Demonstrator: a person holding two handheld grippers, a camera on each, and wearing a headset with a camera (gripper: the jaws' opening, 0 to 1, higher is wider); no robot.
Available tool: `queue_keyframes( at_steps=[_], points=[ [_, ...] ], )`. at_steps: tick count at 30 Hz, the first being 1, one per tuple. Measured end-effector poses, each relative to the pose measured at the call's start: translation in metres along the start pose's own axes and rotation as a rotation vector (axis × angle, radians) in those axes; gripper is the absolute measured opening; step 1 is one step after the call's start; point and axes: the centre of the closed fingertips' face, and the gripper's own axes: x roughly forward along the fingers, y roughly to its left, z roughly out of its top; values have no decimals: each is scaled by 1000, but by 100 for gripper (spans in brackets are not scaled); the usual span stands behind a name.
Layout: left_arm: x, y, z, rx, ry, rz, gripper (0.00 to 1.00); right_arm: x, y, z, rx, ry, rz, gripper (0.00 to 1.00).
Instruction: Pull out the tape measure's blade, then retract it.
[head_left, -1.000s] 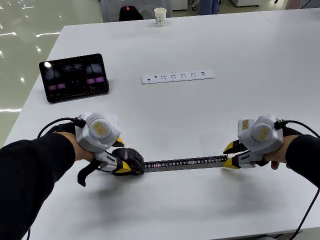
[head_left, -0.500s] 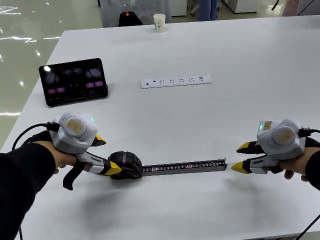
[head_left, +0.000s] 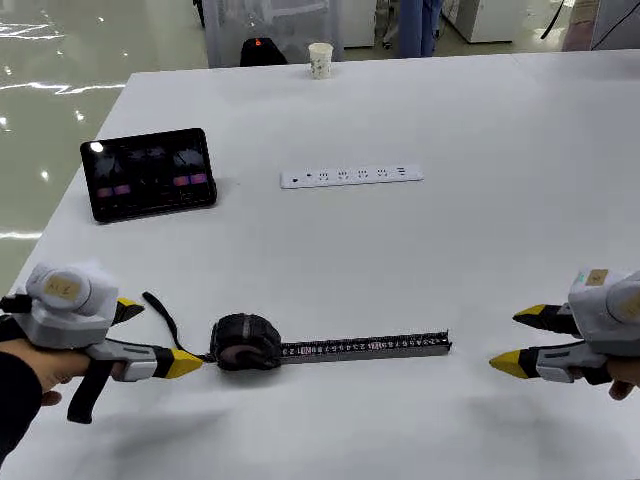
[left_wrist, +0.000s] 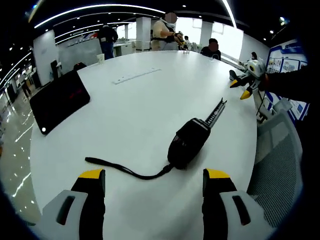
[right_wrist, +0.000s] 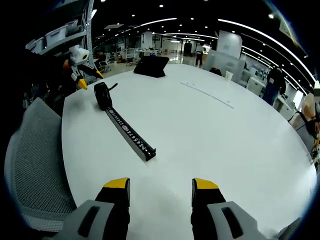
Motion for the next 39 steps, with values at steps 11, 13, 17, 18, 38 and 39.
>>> queue_keyframes(
  at_steps=[11,13,17,18,38,39],
  points=[
    [-32,-8,-21,-84,-97,60,80,-25,16,-20,-9,13,-19,58],
    [-37,-10,-25,-92,-109,73,83,-30,19,-23,-8,3,-21,59],
    [-42,-15,-34,-86,-109,80,93,-38,22,-30,1,-11,-31,63],
    [-43,-14,-37,-72,-103,88,95,-41,23,-31,21,-19,-35,65],
    [-64,-14,-66,-59,-109,125,99,-68,32,-62,134,-79,-95,97],
    [-65,-13,-66,-62,-108,126,99,-68,32,-62,131,-79,-98,99]
  ],
)
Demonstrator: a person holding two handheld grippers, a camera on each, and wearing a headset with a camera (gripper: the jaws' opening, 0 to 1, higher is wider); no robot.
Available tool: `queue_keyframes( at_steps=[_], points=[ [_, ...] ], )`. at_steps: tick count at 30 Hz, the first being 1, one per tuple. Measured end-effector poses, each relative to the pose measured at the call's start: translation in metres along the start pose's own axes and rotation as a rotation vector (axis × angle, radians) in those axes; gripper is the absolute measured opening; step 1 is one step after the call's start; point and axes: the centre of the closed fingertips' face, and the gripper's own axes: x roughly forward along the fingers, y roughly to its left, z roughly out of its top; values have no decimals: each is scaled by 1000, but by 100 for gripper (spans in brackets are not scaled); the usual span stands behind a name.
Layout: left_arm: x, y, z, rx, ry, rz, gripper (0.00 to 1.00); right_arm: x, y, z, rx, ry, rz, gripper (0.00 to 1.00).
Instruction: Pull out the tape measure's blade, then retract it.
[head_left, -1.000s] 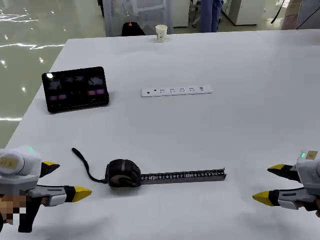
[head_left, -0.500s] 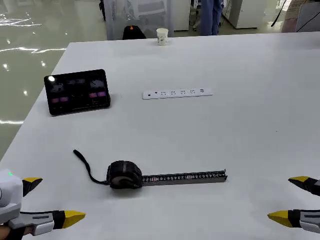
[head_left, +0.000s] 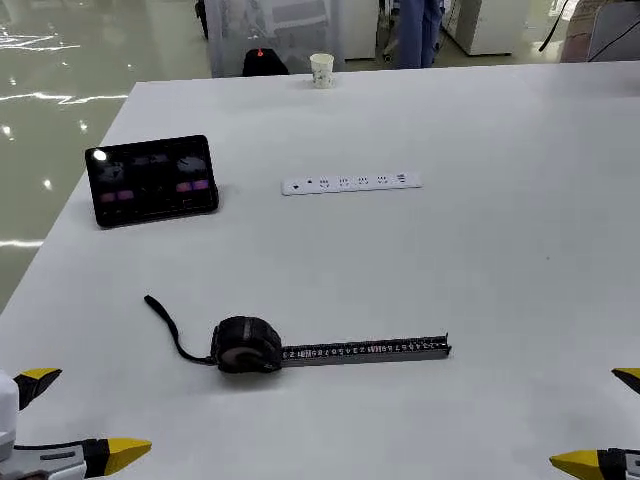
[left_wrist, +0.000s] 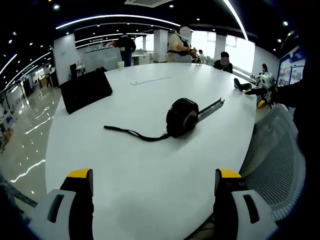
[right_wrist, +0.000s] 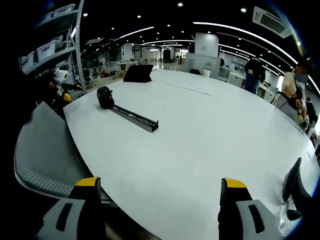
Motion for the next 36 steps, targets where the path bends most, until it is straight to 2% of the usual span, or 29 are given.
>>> queue_keyframes(
  at_steps=[5,15,23,28,31,36],
  points=[
    [-2,2,-2,-2,8,7,99,-4,-2,4,3,-15,-4,99],
    [-3,-1,-3,-5,9,-7,99,-5,-4,4,16,2,5,99],
    [-3,0,-6,26,22,-13,99,-2,1,7,-11,12,19,99],
    [-2,1,3,14,-2,-9,99,-3,1,8,-37,20,23,99],
    [0,-1,7,27,0,-3,99,-2,1,8,-41,32,21,99],
    [4,-11,13,47,10,-27,99,0,-3,14,-53,39,11,99]
  ],
)
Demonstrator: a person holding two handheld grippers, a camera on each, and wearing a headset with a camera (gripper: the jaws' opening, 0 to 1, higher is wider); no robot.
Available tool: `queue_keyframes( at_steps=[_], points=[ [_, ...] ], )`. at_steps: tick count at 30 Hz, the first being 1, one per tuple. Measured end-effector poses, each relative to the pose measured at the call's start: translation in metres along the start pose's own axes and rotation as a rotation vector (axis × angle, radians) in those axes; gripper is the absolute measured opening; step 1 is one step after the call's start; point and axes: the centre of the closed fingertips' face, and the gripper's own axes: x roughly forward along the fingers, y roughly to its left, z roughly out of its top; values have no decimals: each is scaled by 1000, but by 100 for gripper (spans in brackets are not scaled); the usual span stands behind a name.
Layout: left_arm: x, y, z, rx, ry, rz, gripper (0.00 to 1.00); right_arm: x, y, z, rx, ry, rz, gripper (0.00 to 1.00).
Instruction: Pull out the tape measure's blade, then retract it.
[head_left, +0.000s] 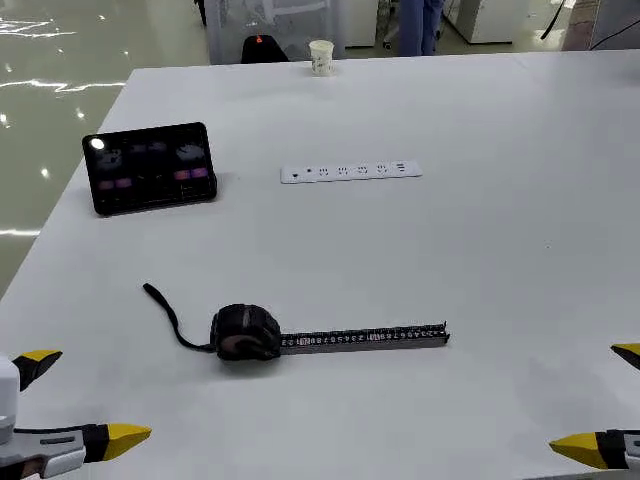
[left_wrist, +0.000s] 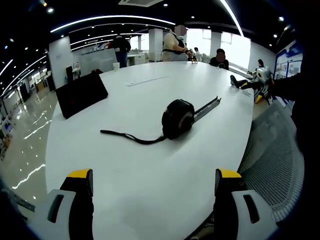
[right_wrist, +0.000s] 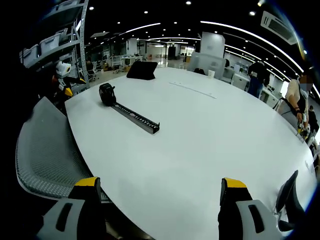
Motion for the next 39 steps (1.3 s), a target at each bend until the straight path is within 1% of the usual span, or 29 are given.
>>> queue_keyframes(
  at_steps=[2,4,5,7,11,14,15,17,19,22,23,25,27,29,31,32,33,35,36,39],
  points=[
    [3,-2,3,5,2,-2,99,2,0,1,-5,4,5,99],
    [7,-5,7,-10,-1,-5,99,5,2,4,-9,7,18,99],
    [10,-9,10,-27,1,-14,99,7,4,6,-20,7,28,99],
    [14,-12,13,-34,-2,-15,99,10,5,8,-51,22,36,99],
    [25,-25,21,-23,-5,-37,99,20,5,15,-63,45,58,99],
    [32,-35,24,-8,22,-61,99,26,8,23,-91,54,90,99],
    [35,-40,28,-6,18,-71,99,29,9,26,-110,60,101,99],
    [39,-45,36,1,8,-84,99,33,7,31,-136,58,97,99],
    [45,-48,44,13,2,-89,99,37,6,33,-173,73,106,99],
    [53,-52,53,16,-1,-85,99,44,5,36,-211,96,126,99],
    [57,-54,58,13,-9,-84,99,47,5,40,-221,98,136,99],
    [66,-54,61,14,-12,-65,99,53,2,45,-225,103,141,99],
    [71,-55,64,24,-18,-42,99,58,1,48,-236,109,145,99],
    [78,-59,63,-3,-1,-39,99,63,1,53,-253,115,156,99],
    [85,-62,67,-41,-16,-38,99,70,-3,55,-276,124,173,99],
    [88,-63,68,-46,-18,-35,99,73,-3,55,-283,129,181,99],
    [92,-66,71,-52,-23,-20,99,77,-2,57,-299,130,189,99],
    [100,-68,73,-56,-22,-1,99,83,0,60,-314,130,206,99],
    [104,-68,73,-63,-23,12,99,86,0,61,-319,126,214,99],
    [112,-71,79,-74,-48,47,99,96,3,62,-348,135,241,99]
  ],
)
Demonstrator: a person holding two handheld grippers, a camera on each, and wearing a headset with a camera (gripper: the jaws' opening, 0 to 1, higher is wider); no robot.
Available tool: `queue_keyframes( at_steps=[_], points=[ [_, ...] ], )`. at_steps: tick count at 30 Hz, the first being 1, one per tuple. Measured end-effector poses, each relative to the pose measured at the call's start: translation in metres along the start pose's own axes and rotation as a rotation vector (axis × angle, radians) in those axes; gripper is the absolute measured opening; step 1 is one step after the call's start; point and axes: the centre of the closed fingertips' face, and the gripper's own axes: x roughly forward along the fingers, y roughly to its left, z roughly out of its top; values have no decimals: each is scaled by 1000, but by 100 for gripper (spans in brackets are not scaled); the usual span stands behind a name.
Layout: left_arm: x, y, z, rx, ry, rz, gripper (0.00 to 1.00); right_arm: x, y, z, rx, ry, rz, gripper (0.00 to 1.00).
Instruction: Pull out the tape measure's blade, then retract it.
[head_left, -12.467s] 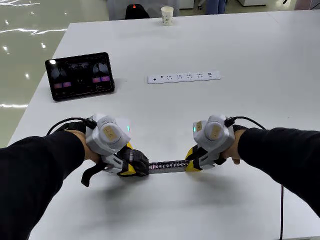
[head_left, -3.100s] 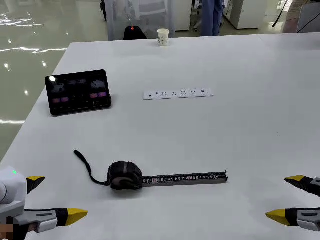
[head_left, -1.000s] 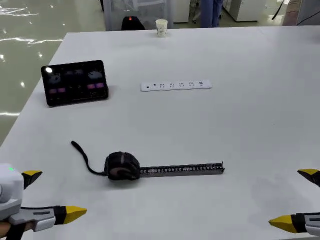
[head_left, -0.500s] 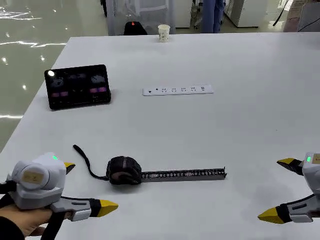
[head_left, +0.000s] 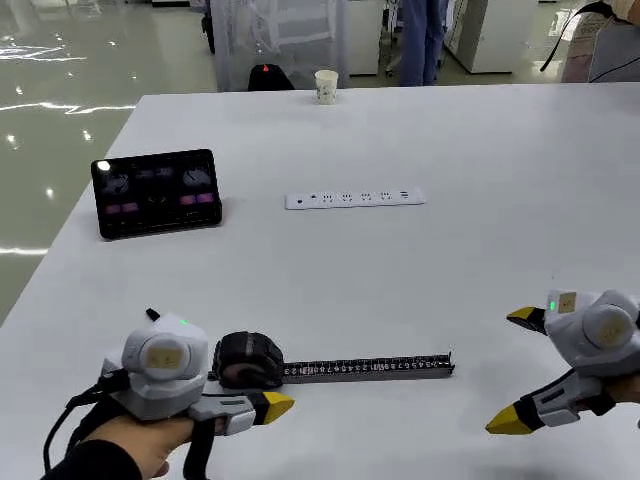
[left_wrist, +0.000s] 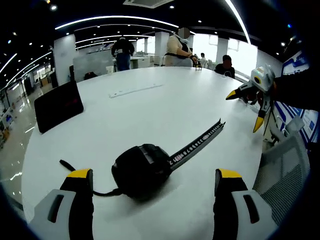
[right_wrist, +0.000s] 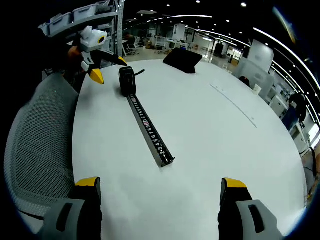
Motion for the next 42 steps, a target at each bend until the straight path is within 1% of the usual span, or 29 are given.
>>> queue_keyframes(
  at_steps=[2,3,4,5,6,8,9,11,13,15,17,18,20,21,22,23,25,26,27,28,30,32,34,36,38,40,42],
  points=[
    [5,0,4,-4,-24,28,99,5,0,3,-16,4,16,99],
    [7,-1,5,-15,-29,34,99,8,0,4,-18,7,25,99],
    [9,-1,7,-41,-43,44,99,10,4,6,-13,13,58,99],
    [10,-1,8,-54,-49,48,99,11,6,8,-11,15,72,99],
    [12,-3,9,-77,-56,49,99,14,5,8,-25,26,76,99],
    [14,-3,8,-84,-62,56,99,18,4,8,-59,44,94,99],
    [17,-2,6,-84,-63,70,99,21,4,9,-76,48,101,98],
    [19,0,4,-90,-62,90,99,25,1,10,-84,62,102,97],
    [20,5,4,-100,-74,115,99,29,-1,13,-101,61,106,94],
    [21,9,4,-121,-83,137,99,34,-4,13,-101,68,108,92],
    [22,13,3,-119,-85,162,99,37,-3,10,-88,81,121,91],
    [24,14,2,-121,-86,163,99,38,-2,10,-93,80,126,89],
    [28,14,0,-127,-85,166,99,41,-1,8,-125,92,145,81],
    [29,14,0,-129,-90,169,99,42,-1,8,-129,98,150,78],
    [30,14,1,-129,-101,176,99,44,-2,7,-125,105,153,76],
    [30,15,1,-128,-105,181,99,46,-4,7,-116,112,152,75],
    [30,16,3,-132,-122,196,99,48,-6,11,-107,104,157,74],
    [30,16,4,-124,-131,202,99,49,-7,13,-110,97,157,71],
    [28,19,7,-125,-157,222,99,51,-7,16,-115,95,155,68],
    [27,21,7,-125,-161,237,99,53,-8,17,-119,97,154,65],
    [26,21,8,-139,-176,242,99,56,-6,18,-132,106,166,60],
    [26,22,8,-155,-178,250,99,58,-3,17,-157,122,186,54],
    [27,19,6,-166,-184,246,99,60,-1,17,-188,137,194,49],
    [27,18,3,-168,-175,245,99,61,-1,16,-200,148,201,46],
    [27,17,2,-171,-176,245,99,63,-1,13,-211,162,206,44],
    [27,17,1,-178,-174,249,99,64,-3,11,-234,181,200,39],
    [28,17,-1,-189,-173,255,99,64,-4,10,-234,188,206,37]
  ],
)
